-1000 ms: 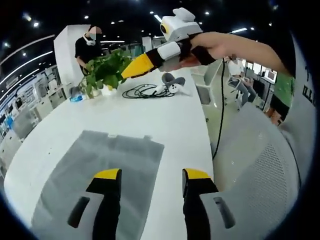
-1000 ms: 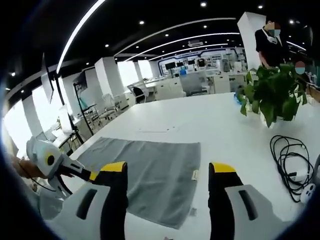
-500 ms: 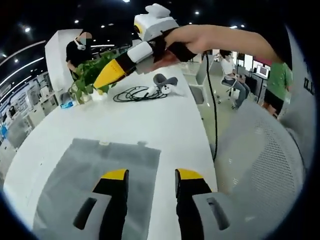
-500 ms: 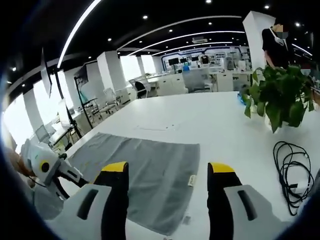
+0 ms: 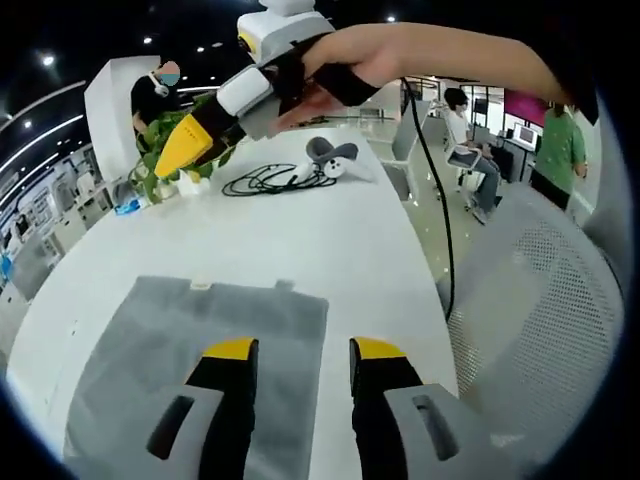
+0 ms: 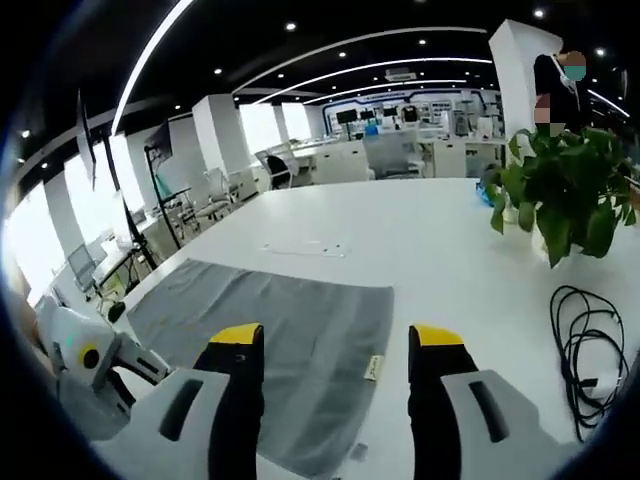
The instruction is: Fold the towel on the table until its edges align and the towel forms a compact rectangular stack.
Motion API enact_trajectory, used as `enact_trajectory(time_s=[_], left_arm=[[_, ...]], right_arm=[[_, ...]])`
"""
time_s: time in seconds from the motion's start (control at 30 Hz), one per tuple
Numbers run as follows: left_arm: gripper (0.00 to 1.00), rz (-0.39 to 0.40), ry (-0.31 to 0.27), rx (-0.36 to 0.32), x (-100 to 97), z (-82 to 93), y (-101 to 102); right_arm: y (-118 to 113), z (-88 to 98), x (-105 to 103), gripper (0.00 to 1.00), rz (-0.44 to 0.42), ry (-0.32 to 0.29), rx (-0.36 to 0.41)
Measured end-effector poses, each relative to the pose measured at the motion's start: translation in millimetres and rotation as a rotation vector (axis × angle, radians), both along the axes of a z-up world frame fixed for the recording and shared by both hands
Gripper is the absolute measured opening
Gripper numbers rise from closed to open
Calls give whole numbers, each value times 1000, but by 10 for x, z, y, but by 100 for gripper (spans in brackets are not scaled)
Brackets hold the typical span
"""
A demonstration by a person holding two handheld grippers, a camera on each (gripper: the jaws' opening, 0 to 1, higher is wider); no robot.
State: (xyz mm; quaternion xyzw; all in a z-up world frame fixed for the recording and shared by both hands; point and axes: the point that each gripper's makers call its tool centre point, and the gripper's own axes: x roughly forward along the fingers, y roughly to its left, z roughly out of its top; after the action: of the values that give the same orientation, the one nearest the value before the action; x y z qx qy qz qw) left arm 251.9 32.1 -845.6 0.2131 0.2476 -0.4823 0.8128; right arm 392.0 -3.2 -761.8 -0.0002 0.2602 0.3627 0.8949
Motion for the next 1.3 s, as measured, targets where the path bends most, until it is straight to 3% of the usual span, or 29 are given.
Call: enact_trajectory(time_s=[0.37,0.67,0.87,1.03,1.3], left_arm=[[37,-36,19,5,69,-149,-153],[37,-44,12,16,162,-200,-207],[36,-53,56,-56,147,-152,-372],[36,-87,60,-31,145,-241,-476],[37,-113,68,9,214,-362,-553]], right_arm=[[1,-259,180,54,0,32,-17],[93,-359,327,52,9,31,-25],[137,-381,430,51,15,21,-25],[140,-476,548,49,12,18,-43],[172,-734,671,41,-8,74,-48]])
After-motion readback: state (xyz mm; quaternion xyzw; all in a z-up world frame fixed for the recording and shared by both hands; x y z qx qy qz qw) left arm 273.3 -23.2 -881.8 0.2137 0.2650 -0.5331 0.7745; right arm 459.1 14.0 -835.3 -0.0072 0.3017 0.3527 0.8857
